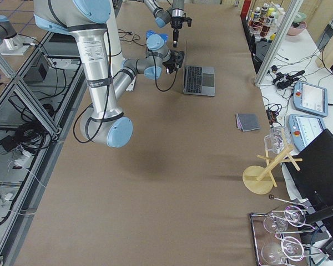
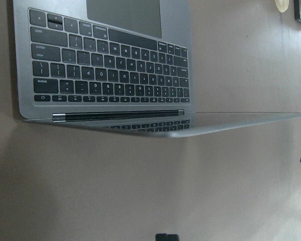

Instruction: Close laptop

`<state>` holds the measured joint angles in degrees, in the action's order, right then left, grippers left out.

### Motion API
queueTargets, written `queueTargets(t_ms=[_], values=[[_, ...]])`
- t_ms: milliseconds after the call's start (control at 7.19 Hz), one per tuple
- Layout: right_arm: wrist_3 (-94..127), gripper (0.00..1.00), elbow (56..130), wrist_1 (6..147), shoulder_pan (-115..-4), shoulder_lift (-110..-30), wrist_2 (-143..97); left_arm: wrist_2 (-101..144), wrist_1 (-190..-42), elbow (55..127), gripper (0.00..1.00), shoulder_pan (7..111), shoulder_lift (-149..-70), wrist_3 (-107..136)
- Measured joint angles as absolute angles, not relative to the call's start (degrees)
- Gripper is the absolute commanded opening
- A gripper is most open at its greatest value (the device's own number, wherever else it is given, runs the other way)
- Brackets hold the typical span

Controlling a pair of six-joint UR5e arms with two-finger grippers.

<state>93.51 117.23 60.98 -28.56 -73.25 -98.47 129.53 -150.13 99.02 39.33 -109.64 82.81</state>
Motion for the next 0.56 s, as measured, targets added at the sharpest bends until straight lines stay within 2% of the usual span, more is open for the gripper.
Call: queueTargets(t_ms=[557], values=[[93.31,0.00,116.21,61.00,-28.54,-72.28,-97.93,127.71,-148.12,98.06,0.00,41.77,-111.36,82.80]])
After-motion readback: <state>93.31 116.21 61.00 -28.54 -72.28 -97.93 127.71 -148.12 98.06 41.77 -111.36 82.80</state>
